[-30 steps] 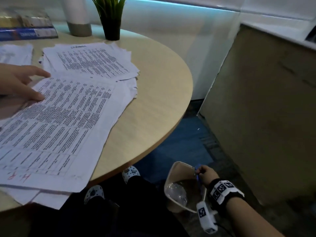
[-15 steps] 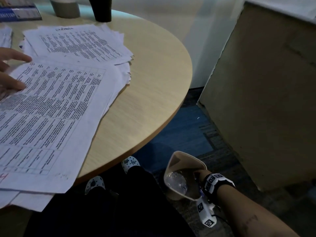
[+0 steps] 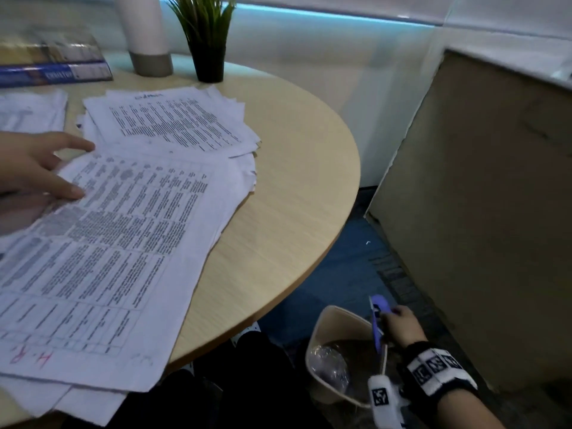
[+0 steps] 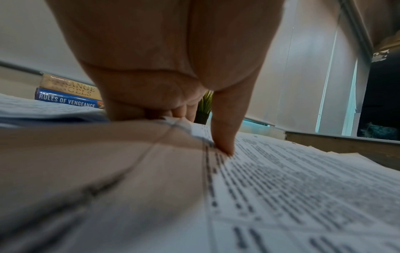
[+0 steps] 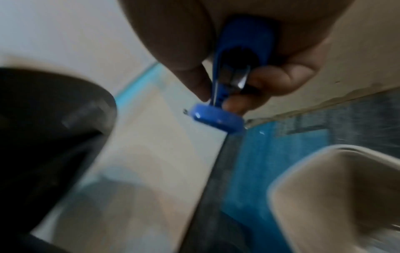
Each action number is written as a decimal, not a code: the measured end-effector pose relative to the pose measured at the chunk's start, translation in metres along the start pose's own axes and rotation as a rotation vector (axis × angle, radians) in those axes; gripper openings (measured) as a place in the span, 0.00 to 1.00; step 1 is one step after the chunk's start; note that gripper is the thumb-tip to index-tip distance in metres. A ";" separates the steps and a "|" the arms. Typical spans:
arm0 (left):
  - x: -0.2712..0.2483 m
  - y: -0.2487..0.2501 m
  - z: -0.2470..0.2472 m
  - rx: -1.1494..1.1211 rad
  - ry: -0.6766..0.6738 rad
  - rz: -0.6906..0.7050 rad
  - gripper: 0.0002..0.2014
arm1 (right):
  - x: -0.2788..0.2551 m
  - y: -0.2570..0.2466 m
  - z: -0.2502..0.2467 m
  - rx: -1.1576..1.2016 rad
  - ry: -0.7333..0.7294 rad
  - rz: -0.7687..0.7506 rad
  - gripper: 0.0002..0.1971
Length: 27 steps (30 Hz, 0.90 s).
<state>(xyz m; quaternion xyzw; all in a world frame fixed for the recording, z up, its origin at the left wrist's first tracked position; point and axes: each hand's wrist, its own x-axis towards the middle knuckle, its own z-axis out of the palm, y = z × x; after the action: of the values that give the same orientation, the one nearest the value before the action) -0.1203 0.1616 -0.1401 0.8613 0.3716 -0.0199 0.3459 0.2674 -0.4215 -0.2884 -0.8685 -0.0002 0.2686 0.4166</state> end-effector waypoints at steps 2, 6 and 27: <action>-0.043 0.074 0.016 0.020 0.047 -0.102 0.53 | -0.018 -0.046 -0.023 0.173 0.094 -0.151 0.17; -0.089 0.160 0.034 0.169 0.017 -0.202 0.61 | -0.082 -0.170 -0.067 0.430 0.178 -0.536 0.18; -0.117 0.196 0.040 0.347 0.122 -0.167 0.41 | -0.050 -0.375 0.035 -0.989 -0.081 -0.705 0.26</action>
<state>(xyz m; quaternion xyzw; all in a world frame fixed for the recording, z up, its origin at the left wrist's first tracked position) -0.0681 -0.0312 -0.0218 0.8737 0.4531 -0.0600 0.1665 0.2918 -0.1625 -0.0115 -0.8959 -0.4282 0.1153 0.0271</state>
